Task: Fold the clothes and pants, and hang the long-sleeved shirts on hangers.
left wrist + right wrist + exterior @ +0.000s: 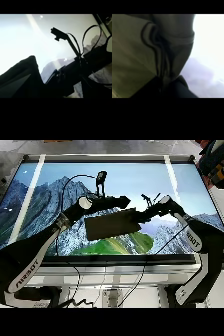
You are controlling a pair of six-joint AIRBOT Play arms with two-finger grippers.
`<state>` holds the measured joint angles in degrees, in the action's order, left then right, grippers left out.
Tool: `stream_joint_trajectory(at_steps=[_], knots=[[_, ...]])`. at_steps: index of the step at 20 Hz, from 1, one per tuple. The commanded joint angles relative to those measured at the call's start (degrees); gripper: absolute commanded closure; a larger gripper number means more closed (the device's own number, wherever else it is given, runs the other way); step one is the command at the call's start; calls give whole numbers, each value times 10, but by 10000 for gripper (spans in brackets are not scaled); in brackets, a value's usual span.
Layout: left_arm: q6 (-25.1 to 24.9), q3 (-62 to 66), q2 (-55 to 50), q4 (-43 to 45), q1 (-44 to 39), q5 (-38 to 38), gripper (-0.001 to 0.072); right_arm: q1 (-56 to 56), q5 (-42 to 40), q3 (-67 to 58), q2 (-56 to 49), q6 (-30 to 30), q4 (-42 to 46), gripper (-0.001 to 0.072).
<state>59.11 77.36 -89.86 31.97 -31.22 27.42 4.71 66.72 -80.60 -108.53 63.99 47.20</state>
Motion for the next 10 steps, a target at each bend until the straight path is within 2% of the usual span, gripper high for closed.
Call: stream_joint_trajectory(at_steps=[1,6,10], knots=[[0,0,7,48,18,34,-4,32,-36,-10,0,-6,-5,694],[0,0,67,160,84,109,-2,6,-36,-37,56,1,29,699],[0,0,153,263,152,181,2,-64,-30,-39,158,61,123,699]])
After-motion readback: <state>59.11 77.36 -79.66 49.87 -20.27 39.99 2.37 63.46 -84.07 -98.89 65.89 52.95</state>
